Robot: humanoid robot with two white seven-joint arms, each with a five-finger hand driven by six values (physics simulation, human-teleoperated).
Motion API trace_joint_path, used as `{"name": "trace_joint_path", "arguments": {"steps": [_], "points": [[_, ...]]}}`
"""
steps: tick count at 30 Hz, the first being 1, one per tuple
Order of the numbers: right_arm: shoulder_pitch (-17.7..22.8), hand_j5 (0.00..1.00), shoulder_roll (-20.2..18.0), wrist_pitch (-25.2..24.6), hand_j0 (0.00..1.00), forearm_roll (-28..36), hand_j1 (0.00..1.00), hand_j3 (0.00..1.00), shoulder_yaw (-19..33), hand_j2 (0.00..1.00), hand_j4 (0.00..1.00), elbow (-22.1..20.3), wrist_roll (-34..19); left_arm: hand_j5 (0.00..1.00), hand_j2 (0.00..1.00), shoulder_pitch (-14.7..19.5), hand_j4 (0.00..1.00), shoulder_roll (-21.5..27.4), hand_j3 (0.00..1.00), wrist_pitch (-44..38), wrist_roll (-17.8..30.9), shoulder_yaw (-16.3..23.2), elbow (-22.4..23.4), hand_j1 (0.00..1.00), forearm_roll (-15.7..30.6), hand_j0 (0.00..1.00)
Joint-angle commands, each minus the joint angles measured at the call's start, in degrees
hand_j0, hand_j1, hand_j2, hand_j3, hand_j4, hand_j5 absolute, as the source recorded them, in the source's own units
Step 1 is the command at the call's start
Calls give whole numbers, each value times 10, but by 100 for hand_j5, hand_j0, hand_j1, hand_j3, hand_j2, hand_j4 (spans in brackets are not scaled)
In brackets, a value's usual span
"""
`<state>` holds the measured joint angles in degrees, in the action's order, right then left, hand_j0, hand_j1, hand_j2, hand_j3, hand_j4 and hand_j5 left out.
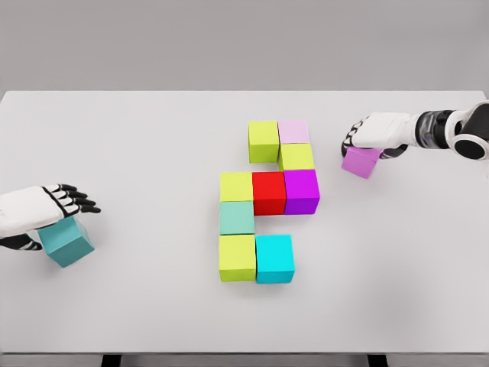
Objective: Assemble the squares on the desktop into the number 2
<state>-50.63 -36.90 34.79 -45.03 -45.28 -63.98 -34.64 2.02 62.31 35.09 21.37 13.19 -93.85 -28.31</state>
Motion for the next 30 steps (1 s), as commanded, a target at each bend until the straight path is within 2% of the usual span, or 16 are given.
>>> {"name": "trace_joint_path", "arguments": {"steps": [1,4,5,7,11,13,14,15,17,18,22,26,27,30], "points": [[0,46,0,2,46,6,46,46,-3,46,46,0,-4,99,99,0,99,1,99,-1,-1,3,0,99,3,99],[0,48,-10,2,48,10,48,48,5,48,48,-7,-4,100,100,-3,100,5,100,-1,-4,3,-1,100,6,100],[-2,48,-17,2,48,32,48,48,5,48,48,-8,-4,100,100,-4,100,6,100,-1,-4,3,-1,100,6,100],[-2,48,-50,2,48,71,48,48,5,48,48,-40,-4,99,99,-4,99,7,99,-1,-5,9,-10,99,7,99],[10,51,-118,2,51,115,51,51,28,51,51,-162,-4,99,99,0,99,8,99,-1,-5,22,-16,99,7,99],[24,52,-158,2,52,138,52,52,29,52,52,-218,-4,99,99,-1,99,9,99,-1,-5,22,-16,99,7,99],[40,51,-193,2,51,158,51,51,29,51,51,-265,-4,99,99,-2,99,9,99,-1,-5,22,-16,99,6,99],[47,51,-213,2,51,168,51,51,29,51,51,-294,-4,99,99,-3,99,9,99,-1,-5,23,-16,99,6,99],[55,51,-251,2,51,172,51,51,29,51,51,-354,-4,99,99,-4,99,13,99,-1,-5,25,-16,99,6,99],[64,51,-255,2,51,172,51,51,28,51,51,-366,-4,99,99,-4,99,13,99,-1,-5,25,-16,99,6,99],[78,51,-248,2,51,173,51,51,17,51,51,-366,-4,92,92,-4,92,15,92,-1,-5,25,-16,92,5,92],[87,51,-249,2,51,201,51,51,15,51,51,-367,-4,80,80,-4,80,16,80,-1,-5,25,-17,80,5,80],[85,51,-248,2,51,201,51,51,-2,51,51,-367,-4,75,75,-4,75,16,75,-1,-5,25,-17,75,5,75],[81,51,-227,2,51,205,51,51,-45,51,51,-367,-4,70,70,-5,70,16,70,-1,-5,25,-16,70,3,70]]}}
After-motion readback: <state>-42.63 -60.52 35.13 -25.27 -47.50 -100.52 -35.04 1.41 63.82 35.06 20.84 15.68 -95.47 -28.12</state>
